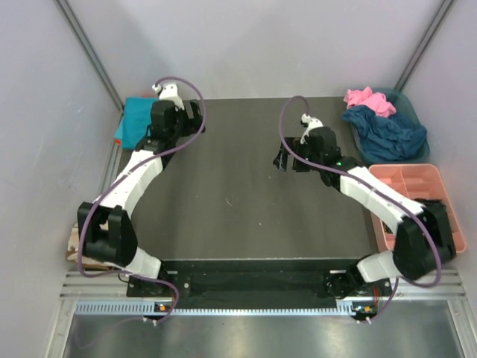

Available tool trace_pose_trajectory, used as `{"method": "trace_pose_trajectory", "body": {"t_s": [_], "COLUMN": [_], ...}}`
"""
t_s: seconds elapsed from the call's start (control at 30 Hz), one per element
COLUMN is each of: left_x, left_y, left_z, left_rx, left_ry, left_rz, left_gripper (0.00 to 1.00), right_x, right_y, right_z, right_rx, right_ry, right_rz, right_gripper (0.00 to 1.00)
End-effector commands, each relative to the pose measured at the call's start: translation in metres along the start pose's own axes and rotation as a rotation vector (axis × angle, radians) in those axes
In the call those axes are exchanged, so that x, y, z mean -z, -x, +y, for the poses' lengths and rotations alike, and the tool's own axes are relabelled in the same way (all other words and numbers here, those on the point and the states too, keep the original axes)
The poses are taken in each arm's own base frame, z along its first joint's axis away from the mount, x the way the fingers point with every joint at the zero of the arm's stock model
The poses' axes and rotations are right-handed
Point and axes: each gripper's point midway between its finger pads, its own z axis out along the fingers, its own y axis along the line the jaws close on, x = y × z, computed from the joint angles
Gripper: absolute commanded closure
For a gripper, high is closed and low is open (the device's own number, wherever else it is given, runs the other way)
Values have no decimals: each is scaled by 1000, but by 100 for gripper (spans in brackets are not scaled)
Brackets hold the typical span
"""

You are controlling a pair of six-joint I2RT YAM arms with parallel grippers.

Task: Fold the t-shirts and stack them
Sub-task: Neatly place the folded tshirt to the corner

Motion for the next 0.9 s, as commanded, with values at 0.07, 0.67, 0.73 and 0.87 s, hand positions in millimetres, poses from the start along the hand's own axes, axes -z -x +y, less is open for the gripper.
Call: {"method": "trace_pose_trajectory", "body": {"t_s": [0.07, 0.67, 0.73, 0.87], "left_x": [40, 118, 119, 118], "left_y": [-41, -122, -126, -132], "left_z": [-16, 61, 62, 65], "left_rx": [67, 53, 62, 90], "left_ry": [-6, 227, 225, 239], "left_rz": [-26, -97, -98, -99], "left_gripper": [1, 1, 1, 1], "right_x": [62, 142, 145, 149], "right_y": [1, -77, -79, -83], "right_z": [-13, -90, -95, -97], "right_rx": [64, -88, -89, -88], "right_ry": [-102, -386, -405, -409], "right_rz": [-153, -291, -300, -300], "right_gripper": [1, 1, 1, 1]}}
